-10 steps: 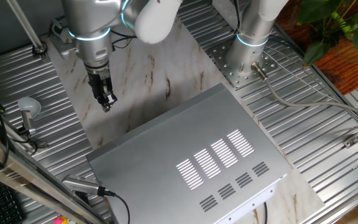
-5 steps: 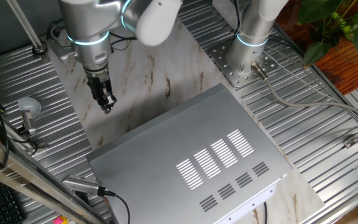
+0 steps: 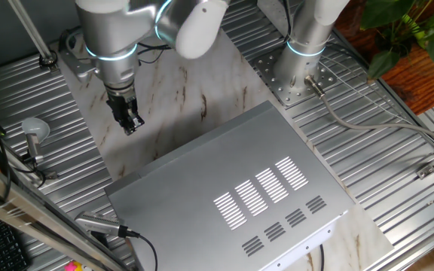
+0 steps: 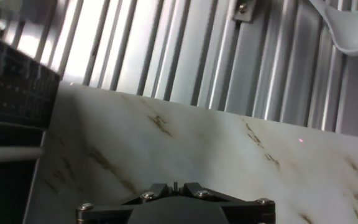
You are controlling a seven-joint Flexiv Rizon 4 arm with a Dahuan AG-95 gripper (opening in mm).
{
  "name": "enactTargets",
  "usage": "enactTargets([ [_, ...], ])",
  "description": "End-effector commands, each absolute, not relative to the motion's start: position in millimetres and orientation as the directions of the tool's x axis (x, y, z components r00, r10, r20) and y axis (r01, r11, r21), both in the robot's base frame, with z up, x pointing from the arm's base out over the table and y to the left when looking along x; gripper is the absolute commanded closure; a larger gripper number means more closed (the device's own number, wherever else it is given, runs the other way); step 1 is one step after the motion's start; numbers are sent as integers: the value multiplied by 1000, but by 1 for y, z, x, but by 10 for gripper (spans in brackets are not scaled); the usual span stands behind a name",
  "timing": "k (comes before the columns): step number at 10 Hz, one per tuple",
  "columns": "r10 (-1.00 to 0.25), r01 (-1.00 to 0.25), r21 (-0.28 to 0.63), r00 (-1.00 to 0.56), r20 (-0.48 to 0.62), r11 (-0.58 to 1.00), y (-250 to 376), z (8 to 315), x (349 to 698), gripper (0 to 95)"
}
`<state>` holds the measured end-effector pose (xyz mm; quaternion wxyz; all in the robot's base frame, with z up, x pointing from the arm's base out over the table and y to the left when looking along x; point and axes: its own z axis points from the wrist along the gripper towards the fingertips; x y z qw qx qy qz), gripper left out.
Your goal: Open the microwave door
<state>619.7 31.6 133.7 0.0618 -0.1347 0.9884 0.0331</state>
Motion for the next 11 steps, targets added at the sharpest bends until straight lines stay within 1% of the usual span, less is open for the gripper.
enactTargets([
  [1, -244, -256, 82, -960, -135, 963, 32, 133, 621, 950],
  [3, -220, -233, 86, -966, -137, 969, 33, 133, 621, 950],
  [4, -210, -227, 111, -967, -146, 968, 39, 132, 622, 950],
  [6, -198, -216, 123, -969, -147, 969, 50, 133, 623, 950],
  [7, -184, -202, 123, -972, -145, 972, 62, 132, 621, 760],
  [11, -138, -156, 117, -979, -151, 981, 97, 125, 601, 760],
])
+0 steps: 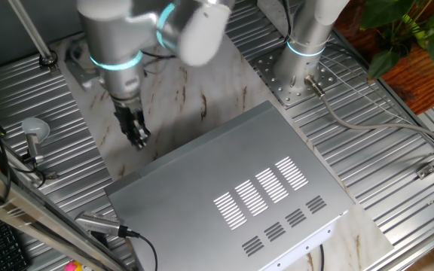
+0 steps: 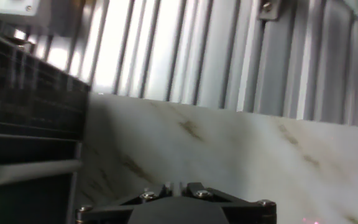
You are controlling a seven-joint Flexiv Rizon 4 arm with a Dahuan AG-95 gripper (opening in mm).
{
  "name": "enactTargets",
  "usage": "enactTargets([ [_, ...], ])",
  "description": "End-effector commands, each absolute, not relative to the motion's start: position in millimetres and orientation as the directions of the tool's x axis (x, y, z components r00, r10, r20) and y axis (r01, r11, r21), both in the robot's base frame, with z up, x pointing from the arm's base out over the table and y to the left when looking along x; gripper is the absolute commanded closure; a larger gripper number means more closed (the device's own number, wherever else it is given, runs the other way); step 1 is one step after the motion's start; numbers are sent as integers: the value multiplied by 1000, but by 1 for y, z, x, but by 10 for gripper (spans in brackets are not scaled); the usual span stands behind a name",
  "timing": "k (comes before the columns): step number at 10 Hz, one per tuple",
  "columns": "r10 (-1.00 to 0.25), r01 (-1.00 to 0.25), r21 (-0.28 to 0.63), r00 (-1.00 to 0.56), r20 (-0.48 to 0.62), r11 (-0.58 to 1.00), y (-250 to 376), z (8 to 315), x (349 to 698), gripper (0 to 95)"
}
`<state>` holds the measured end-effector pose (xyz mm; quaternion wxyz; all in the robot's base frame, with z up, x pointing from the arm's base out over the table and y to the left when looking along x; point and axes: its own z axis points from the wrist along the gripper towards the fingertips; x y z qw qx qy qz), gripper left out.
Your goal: Open the microwave door
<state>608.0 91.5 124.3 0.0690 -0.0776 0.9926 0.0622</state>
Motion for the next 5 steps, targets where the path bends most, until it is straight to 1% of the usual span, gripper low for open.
enactTargets([
  [1, -133, -152, 117, -979, -155, 981, 101, 124, 597, 760],
  [3, -129, -150, 117, -978, -164, 982, 101, 126, 595, 760],
  [5, -161, -184, 120, -970, -184, 975, 101, 126, 595, 760],
])
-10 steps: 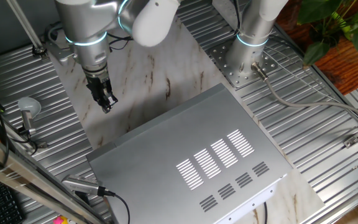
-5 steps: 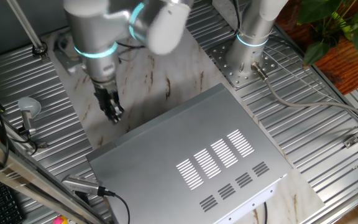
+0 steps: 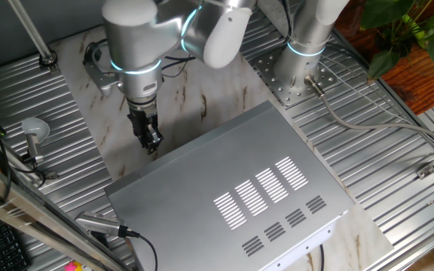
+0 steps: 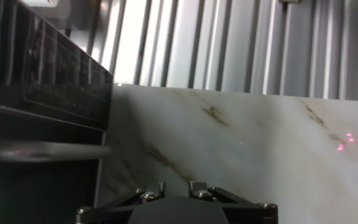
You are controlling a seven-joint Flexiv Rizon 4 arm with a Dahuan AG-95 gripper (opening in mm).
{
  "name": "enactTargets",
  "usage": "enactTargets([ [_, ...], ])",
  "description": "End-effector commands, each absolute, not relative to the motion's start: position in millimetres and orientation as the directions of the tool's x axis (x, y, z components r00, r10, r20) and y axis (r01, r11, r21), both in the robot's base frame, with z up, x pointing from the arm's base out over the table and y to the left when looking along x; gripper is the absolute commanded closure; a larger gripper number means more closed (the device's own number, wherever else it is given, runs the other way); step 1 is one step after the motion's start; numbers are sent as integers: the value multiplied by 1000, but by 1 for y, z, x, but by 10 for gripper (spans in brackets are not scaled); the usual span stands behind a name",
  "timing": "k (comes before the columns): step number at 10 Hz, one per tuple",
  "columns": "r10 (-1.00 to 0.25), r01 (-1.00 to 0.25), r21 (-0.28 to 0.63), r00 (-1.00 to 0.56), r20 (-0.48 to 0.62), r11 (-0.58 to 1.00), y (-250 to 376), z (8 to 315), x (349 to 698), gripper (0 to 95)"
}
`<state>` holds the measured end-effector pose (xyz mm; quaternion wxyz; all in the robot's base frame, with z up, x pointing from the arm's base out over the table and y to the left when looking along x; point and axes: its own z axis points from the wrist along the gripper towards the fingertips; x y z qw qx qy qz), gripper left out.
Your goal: Open the microwave door
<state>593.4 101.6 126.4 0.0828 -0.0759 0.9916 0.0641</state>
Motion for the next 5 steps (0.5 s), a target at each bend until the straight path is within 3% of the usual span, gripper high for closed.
enactTargets([
  [1, -163, -189, 133, -969, -187, 973, 101, 126, 595, 760],
  [5, -157, -184, 127, -967, -200, 975, 101, 126, 595, 760],
])
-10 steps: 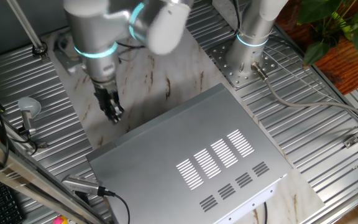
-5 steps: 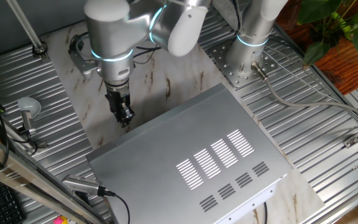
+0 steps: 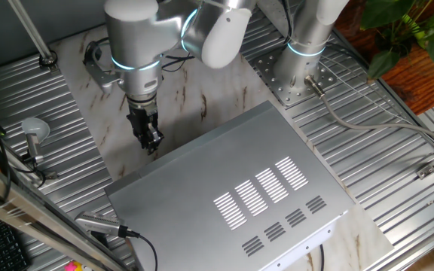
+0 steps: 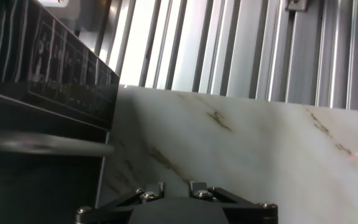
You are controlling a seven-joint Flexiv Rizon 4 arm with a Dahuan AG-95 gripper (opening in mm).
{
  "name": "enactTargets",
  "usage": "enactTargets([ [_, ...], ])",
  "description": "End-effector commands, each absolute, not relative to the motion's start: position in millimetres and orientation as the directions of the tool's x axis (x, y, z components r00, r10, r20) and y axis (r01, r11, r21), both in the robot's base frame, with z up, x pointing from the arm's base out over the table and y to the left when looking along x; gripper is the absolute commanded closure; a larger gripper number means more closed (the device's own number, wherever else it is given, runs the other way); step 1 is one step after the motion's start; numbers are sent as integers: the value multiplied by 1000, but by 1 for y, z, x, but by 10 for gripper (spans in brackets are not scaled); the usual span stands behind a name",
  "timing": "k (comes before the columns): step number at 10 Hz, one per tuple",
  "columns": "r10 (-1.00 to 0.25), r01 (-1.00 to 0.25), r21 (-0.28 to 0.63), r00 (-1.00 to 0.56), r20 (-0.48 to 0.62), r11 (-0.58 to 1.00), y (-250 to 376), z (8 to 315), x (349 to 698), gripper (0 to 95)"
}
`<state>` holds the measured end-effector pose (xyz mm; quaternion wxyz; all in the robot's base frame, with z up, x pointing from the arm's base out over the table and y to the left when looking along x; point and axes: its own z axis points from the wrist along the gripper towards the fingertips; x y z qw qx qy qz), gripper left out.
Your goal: Open the microwave door
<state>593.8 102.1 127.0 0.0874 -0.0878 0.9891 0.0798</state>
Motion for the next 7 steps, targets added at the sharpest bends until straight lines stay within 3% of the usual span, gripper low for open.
enactTargets([
  [1, -160, -193, 130, -960, -230, 973, 101, 126, 595, 760],
  [7, -156, -195, 143, -955, -251, 970, 104, 126, 591, 760],
])
